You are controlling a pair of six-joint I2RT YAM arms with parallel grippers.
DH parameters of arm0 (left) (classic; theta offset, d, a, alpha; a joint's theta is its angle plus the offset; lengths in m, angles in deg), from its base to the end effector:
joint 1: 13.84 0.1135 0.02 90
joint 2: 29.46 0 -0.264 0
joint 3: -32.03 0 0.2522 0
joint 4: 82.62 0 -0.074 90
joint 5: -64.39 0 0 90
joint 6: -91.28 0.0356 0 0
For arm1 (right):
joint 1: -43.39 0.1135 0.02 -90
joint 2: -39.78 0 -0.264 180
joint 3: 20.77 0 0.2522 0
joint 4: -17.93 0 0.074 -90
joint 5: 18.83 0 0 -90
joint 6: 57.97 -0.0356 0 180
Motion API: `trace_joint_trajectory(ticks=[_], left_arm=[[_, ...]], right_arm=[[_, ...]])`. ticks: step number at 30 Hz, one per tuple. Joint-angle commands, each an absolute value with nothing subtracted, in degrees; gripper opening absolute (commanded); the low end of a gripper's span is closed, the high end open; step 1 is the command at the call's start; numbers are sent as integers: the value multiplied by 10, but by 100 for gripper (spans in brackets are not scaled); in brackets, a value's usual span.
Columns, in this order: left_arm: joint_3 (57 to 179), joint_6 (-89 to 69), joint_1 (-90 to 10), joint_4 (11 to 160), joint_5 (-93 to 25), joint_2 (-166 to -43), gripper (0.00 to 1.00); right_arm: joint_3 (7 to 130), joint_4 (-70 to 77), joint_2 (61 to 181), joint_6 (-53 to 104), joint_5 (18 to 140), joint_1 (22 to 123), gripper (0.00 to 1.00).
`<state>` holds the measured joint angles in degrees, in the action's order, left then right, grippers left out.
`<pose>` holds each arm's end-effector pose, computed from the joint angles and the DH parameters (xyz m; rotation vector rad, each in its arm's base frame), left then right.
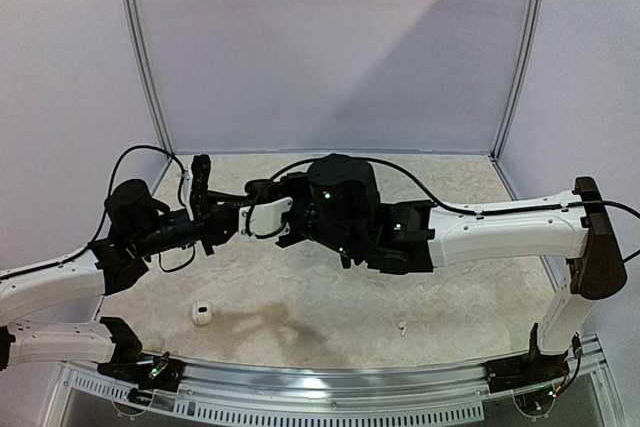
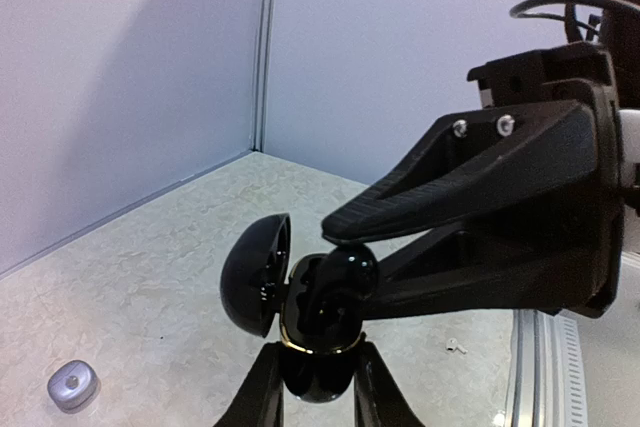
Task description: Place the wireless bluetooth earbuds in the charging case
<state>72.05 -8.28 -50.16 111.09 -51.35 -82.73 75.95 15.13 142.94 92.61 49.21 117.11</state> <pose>0.1630 -0.1390 0.2681 0.7321 1.4781 -0.9697 0.1351 0.4151 0.3251 -1.4576 0.9186 -0.1622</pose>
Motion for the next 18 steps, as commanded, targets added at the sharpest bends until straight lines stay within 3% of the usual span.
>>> trace_joint_trajectory(ticks=[1,9,18], left_arm=[[736,-73,-494,1142,-485,-820,0],[736,-68,-494,1138,-493,-821,0],[739,-69,-494,1136,-521,-823,0]], right_arm=[[742,91,1420,931,510,1183,22],[750,76,1419,931,504,1182,26],[793,83,1423,895,503,1175,25]])
